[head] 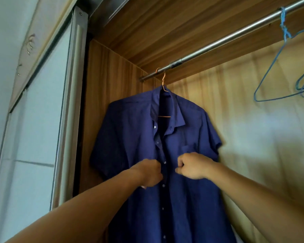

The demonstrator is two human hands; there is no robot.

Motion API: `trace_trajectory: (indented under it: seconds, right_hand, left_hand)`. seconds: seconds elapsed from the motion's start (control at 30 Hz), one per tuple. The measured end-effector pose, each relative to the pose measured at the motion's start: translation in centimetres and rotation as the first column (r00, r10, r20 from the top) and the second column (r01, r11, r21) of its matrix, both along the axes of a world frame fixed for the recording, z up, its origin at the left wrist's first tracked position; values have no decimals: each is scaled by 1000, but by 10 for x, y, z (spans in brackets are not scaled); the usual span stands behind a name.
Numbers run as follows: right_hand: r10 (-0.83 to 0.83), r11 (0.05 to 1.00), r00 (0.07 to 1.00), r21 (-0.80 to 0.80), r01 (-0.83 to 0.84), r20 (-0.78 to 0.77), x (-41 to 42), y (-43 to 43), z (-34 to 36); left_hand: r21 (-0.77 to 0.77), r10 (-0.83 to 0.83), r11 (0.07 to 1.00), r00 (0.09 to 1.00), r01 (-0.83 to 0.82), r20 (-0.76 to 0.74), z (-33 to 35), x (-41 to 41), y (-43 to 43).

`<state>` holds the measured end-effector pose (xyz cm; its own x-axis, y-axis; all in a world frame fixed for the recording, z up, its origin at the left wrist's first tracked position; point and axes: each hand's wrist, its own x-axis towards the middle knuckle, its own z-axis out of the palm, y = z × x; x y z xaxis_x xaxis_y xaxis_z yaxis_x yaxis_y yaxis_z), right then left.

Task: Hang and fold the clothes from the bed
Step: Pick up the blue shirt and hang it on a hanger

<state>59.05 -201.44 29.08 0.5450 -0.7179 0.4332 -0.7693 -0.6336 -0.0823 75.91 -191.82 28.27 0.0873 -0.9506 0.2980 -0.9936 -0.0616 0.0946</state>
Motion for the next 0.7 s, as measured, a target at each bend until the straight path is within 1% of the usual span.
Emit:
trace_trajectory:
  seconds: [0.03,0.13,0.23,0.33,0.43,0.53,0.63,0.7]
  right_hand:
    - [16,999,1000,35,-15,-20,-2,4,-11]
    - [73,991,996,119,-65,-60,-5,19,-53]
    - [150,972,978,203,-119,-148,-3,42,-98]
    - [252,945,941,268,-189,-223,5,69,-144]
    - [354,913,885,317,-257,-304,14,94,-196]
    - [438,866,845,395,-305,-308,24,120,-243]
    - [523,802,801,484,-349,-291,39,148,-285]
    - [571,774,756,516,-367,-319,50,168,-310]
  left_hand:
    - [22,28,999,997,-27,-69,-14,-3,8]
    - [27,114,993,971,-111,-210,-63,-10,31]
    - [87,198,980,936,-181,-292,-117,-15,62]
    - [187,304,948,905,-257,-298,-171,-16,107]
    - [254,407,905,867,-340,-289,-220,-16,158]
    - [345,504,852,795,-394,-338,-266,-10,214]
    - [402,589,790,756,-463,-287,-310,2,272]
    - [427,642,742,733,-518,-226,-339,15,308]
